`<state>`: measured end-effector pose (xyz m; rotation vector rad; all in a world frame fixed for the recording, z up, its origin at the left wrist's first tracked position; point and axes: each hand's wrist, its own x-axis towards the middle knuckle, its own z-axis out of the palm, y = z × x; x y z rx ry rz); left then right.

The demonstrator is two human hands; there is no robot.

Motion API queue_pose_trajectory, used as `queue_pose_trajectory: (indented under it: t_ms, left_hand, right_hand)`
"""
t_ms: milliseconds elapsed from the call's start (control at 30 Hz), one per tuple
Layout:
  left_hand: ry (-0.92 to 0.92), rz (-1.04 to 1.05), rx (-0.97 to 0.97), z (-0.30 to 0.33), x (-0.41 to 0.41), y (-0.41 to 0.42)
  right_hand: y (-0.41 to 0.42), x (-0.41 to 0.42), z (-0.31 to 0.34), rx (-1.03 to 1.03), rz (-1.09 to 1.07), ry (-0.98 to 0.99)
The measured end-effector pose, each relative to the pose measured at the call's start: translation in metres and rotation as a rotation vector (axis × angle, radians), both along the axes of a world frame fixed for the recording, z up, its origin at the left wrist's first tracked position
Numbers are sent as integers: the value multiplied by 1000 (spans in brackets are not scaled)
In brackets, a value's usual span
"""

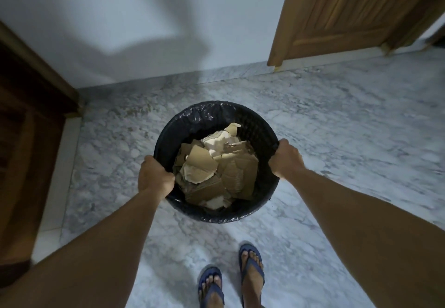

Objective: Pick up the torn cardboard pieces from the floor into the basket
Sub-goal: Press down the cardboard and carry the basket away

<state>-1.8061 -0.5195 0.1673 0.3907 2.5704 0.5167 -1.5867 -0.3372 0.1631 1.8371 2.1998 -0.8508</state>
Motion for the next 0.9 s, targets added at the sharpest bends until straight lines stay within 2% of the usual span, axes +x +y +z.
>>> queue_pose_trajectory:
  t_ms: [133, 500, 900]
  left_hand:
    - [-22, -27, 7, 25, 19, -7]
    - [-2, -361, 71, 93, 110, 39]
    - [-6, -644, 78, 119, 337, 128]
  right_hand:
    - [-14, 29, 33, 0, -32, -17]
    - [-34, 174, 110, -29, -290, -3]
    - [-22, 429, 150, -14, -543, -8]
